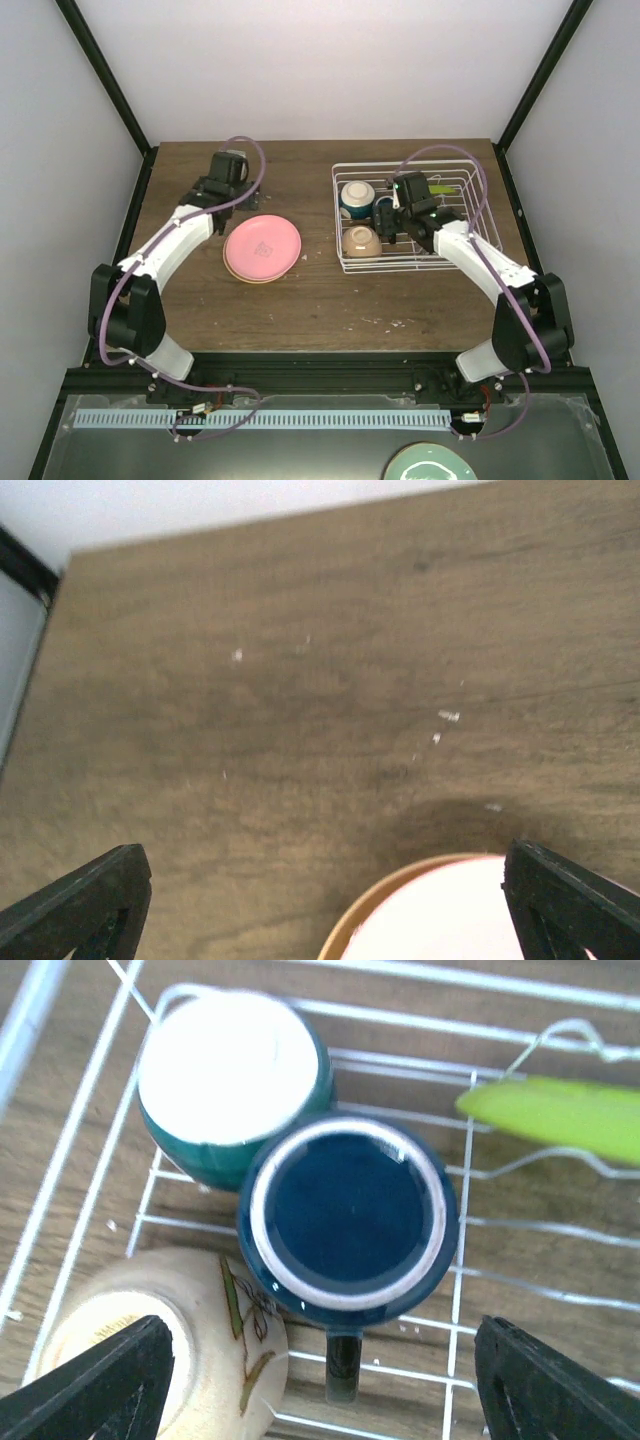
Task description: Load the mixed dishes into the dish rack
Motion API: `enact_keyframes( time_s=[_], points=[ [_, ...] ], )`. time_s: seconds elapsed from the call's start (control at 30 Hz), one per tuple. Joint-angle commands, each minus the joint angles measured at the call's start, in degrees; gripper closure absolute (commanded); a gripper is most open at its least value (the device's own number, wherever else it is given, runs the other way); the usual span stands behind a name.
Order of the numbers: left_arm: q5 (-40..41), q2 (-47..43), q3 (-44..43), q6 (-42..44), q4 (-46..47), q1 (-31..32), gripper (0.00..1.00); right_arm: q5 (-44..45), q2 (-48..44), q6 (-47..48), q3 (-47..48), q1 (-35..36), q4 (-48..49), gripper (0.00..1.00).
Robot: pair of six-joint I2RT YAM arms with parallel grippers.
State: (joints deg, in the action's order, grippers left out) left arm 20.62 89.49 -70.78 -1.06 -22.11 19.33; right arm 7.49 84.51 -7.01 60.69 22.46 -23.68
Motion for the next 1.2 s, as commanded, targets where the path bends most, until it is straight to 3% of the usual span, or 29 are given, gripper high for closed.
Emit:
enact_keyframes(
  time_s=[0.0,0.13,0.43,0.67,0.9,1.17],
  points=[
    [-7.5,1.7,-2.1,-7.7,-11.2,-4.3,0.03,-0.6,-2.3,1.2,6.2,0.5,-2.4,0.17],
    [-16.2,2.8,-3.2,-9.2,-17.1,-6.9,0.04,-1.6,1.3,1.1,12.6,0.5,-4.0,0.17],
    [-22.7,5.7,-0.3,-11.0,-23.0,-8.4,0.09,-6.1,8.7,0.5,23.5,0.5,-3.8,0.18],
    [-21.5,8.3,3.0,-10.8,-23.9,-8.3,0.22,-5.1,10.0,2.1,24.0,0.4,-3.6,0.18],
    [-19.5,9.7,4.0,-10.9,-22.0,-8.4,0.28,-4.8,10.2,2.0,23.4,0.5,-3.6,0.18],
    [-20.1,12.2,4.0,-10.7,-21.1,-8.4,0.48,-3.8,10.8,2.6,23.6,0.4,-3.8,0.18]
  ],
)
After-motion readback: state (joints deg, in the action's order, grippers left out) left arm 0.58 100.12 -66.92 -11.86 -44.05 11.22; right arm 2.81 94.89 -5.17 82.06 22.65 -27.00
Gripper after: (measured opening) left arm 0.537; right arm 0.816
